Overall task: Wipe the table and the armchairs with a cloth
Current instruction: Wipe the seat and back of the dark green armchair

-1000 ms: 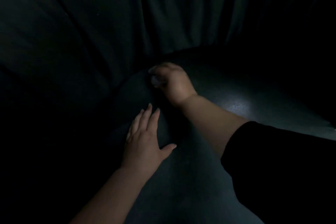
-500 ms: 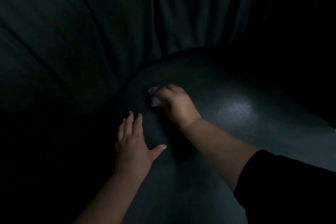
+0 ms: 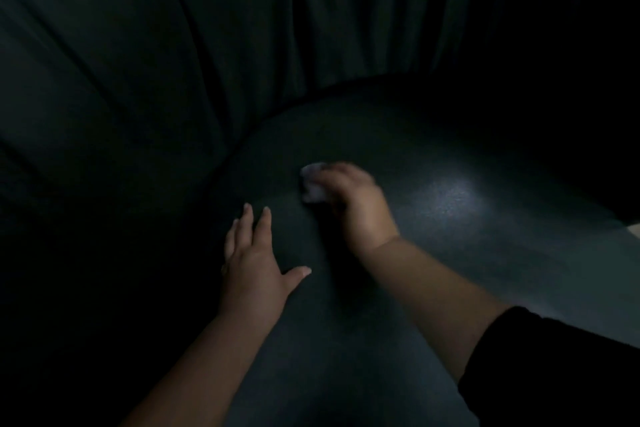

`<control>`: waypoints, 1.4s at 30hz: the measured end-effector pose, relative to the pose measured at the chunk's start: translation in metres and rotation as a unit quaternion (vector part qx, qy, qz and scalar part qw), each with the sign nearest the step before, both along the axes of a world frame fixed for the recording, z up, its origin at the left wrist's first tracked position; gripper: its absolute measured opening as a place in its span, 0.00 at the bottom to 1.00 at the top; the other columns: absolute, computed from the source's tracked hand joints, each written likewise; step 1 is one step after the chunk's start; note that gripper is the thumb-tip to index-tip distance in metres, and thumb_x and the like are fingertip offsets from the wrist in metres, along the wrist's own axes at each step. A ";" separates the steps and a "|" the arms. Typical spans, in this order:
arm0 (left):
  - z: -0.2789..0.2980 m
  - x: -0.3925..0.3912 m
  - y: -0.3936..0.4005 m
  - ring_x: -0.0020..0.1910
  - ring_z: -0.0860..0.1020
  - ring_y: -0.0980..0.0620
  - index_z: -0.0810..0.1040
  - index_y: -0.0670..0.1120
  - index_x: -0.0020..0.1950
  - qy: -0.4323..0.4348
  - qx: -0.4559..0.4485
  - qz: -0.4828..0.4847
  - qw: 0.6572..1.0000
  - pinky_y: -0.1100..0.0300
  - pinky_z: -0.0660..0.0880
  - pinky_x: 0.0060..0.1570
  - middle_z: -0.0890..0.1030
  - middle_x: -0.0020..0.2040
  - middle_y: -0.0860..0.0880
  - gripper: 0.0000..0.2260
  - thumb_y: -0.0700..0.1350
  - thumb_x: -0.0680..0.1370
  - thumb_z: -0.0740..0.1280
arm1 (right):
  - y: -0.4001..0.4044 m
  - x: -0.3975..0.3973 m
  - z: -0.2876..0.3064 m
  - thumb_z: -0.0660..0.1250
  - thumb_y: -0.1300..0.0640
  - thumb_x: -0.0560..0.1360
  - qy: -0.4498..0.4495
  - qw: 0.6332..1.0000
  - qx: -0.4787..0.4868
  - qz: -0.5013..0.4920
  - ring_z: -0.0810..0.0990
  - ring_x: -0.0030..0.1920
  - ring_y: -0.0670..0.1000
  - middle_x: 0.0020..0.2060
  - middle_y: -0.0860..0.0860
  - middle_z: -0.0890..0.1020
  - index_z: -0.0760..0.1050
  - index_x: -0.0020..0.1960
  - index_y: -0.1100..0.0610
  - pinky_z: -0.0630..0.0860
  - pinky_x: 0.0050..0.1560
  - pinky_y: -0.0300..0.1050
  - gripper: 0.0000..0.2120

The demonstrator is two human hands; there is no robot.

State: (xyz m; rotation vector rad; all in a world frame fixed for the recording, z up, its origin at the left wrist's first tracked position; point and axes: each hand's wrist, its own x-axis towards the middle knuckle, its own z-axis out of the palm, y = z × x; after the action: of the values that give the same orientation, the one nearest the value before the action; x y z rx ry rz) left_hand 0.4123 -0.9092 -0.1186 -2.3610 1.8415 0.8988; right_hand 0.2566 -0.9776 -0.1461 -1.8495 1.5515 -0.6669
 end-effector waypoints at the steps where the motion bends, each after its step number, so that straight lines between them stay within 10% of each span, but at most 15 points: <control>1: 0.001 0.000 0.002 0.76 0.45 0.50 0.48 0.52 0.78 -0.002 0.004 0.000 1.000 0.55 0.50 0.72 0.43 0.78 0.52 0.48 0.57 0.68 0.74 | 0.009 0.007 0.001 0.62 0.73 0.71 0.003 0.999 0.006 0.044 0.73 0.59 0.55 0.57 0.56 0.77 0.78 0.58 0.58 0.68 0.58 0.42 0.20; 5: 0.003 0.005 0.010 0.76 0.44 0.50 0.47 0.53 0.78 0.004 0.024 -0.010 1.000 0.53 0.50 0.72 0.41 0.78 0.53 0.49 0.54 0.67 0.76 | -0.006 -0.033 0.008 0.65 0.65 0.74 0.069 0.997 -0.015 0.030 0.75 0.58 0.59 0.56 0.59 0.78 0.79 0.57 0.60 0.70 0.61 0.48 0.12; 9: 0.005 0.010 0.016 0.76 0.43 0.50 0.46 0.56 0.77 0.015 0.035 -0.010 0.999 0.52 0.50 0.73 0.40 0.78 0.54 0.49 0.51 0.67 0.77 | -0.022 -0.079 0.013 0.64 0.69 0.72 0.074 0.988 -0.014 -0.137 0.76 0.55 0.57 0.55 0.60 0.79 0.79 0.56 0.61 0.67 0.54 0.31 0.14; 20: 0.008 0.018 0.044 0.76 0.42 0.50 0.44 0.57 0.77 0.019 0.044 -0.012 0.999 0.55 0.49 0.73 0.38 0.77 0.54 0.50 0.49 0.68 0.77 | 0.078 -0.002 0.013 0.71 0.60 0.73 0.000 0.993 -0.022 0.118 0.74 0.61 0.56 0.61 0.54 0.78 0.78 0.60 0.55 0.71 0.64 0.48 0.16; 26: 0.005 0.019 0.047 0.76 0.43 0.50 0.44 0.57 0.77 0.024 0.033 -0.013 0.999 0.55 0.48 0.73 0.38 0.77 0.55 0.50 0.49 0.68 0.77 | 0.008 -0.046 0.001 0.66 0.67 0.72 0.043 0.991 -0.004 -0.126 0.74 0.58 0.59 0.56 0.56 0.79 0.79 0.57 0.57 0.68 0.59 0.36 0.16; 36: 0.011 0.021 0.058 0.76 0.46 0.49 0.47 0.54 0.78 0.027 0.032 0.001 0.999 0.57 0.49 0.73 0.40 0.78 0.53 0.48 0.49 0.68 0.76 | 0.089 0.015 0.012 0.72 0.64 0.70 -0.040 0.997 0.020 0.069 0.74 0.61 0.54 0.59 0.54 0.79 0.80 0.57 0.57 0.64 0.63 0.35 0.15; 42: 0.010 0.025 0.062 0.76 0.45 0.49 0.46 0.56 0.77 0.040 0.032 0.010 0.999 0.57 0.49 0.73 0.39 0.78 0.54 0.47 0.47 0.69 0.76 | -0.004 0.013 0.016 0.68 0.69 0.70 -0.079 0.992 -0.080 -0.049 0.78 0.52 0.48 0.53 0.58 0.78 0.80 0.55 0.62 0.75 0.52 0.37 0.14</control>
State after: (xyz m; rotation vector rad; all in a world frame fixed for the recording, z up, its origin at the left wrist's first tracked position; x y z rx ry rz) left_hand 0.4371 -0.8477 -0.1081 -2.3420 1.7907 1.0537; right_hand 0.2693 -0.9816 -0.1299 -1.7943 1.5296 -0.9837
